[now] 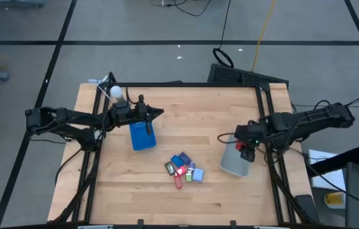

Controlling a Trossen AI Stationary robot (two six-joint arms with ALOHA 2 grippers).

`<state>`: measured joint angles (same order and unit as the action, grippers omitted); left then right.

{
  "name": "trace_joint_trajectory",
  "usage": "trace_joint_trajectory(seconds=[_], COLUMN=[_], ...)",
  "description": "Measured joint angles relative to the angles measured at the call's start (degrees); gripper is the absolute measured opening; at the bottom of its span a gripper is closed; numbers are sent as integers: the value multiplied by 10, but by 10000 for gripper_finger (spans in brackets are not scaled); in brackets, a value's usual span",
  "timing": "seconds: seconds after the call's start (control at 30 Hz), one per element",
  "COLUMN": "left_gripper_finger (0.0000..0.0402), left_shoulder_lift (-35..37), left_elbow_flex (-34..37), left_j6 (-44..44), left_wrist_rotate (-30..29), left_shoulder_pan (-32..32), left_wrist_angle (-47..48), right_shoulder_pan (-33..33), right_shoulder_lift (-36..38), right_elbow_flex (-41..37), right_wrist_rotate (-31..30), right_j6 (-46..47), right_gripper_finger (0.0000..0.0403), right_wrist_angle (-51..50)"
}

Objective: Pick & Place Office items
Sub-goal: Put the red charger adapter into the grey bin

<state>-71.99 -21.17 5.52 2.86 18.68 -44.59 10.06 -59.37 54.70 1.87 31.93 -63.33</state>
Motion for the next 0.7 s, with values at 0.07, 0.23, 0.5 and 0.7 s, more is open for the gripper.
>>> trace_joint_trajectory(seconds=[0.07,0.23,0.5,0.7], left_gripper_finger=[31,31,31,31], left_shoulder_lift=[0,0,0,0], left_elbow_flex=[0,0,0,0], left_j6=[0,0,-3,-13], left_wrist_rotate=[0,0,0,0], left_shoulder_pan=[0,0,0,0], left_wrist_angle=[0,4,8,8], right_shoulder_pan=[9,31,48,51], right_shoulder_lift=[-16,-55,-114,-151], right_elbow_flex=[0,0,0,-7], right_wrist_rotate=[0,-2,-3,-18], right_j6=[0,7,39,54], right_gripper_finger=[203,203,203,203], right_wrist_angle=[0,1,0,14])
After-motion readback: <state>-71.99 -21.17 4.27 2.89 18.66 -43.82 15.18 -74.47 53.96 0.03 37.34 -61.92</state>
